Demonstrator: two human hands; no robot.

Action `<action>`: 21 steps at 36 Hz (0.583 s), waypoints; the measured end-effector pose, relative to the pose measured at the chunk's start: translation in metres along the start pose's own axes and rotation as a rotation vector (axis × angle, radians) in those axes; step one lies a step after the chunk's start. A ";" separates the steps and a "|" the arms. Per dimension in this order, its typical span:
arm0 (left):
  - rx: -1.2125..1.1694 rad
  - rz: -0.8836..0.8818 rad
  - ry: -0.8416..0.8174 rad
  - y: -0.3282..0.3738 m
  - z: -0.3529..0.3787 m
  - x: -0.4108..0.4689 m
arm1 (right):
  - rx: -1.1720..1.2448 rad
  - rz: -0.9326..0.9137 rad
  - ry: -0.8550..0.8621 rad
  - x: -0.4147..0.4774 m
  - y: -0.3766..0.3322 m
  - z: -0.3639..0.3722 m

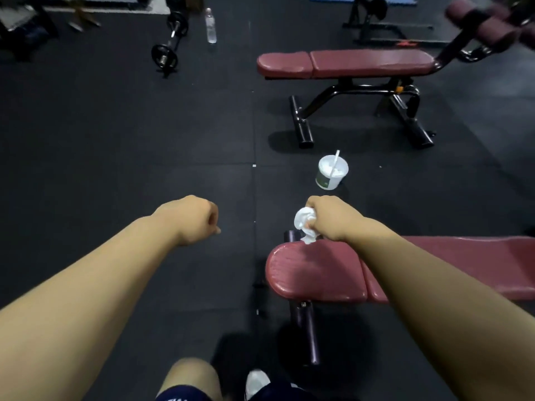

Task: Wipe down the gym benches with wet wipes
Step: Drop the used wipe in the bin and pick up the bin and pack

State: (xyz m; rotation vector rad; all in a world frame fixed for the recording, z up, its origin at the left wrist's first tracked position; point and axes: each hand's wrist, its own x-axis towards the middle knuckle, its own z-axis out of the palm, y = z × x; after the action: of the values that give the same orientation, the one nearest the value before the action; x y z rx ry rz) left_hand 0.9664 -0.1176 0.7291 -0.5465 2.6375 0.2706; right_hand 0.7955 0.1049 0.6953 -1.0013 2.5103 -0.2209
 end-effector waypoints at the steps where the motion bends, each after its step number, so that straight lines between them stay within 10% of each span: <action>1: 0.005 0.029 -0.002 0.000 -0.006 0.015 | 0.007 0.036 0.002 0.006 0.005 -0.002; 21: 0.347 0.567 -0.070 -0.018 -0.155 0.313 | 0.204 0.625 0.200 0.150 0.019 -0.045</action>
State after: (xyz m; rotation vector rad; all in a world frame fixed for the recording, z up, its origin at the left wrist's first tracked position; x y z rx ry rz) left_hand 0.6570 -0.2802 0.7247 0.3242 2.6311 -0.0087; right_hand 0.6662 0.0154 0.6809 -0.0953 2.7665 -0.3847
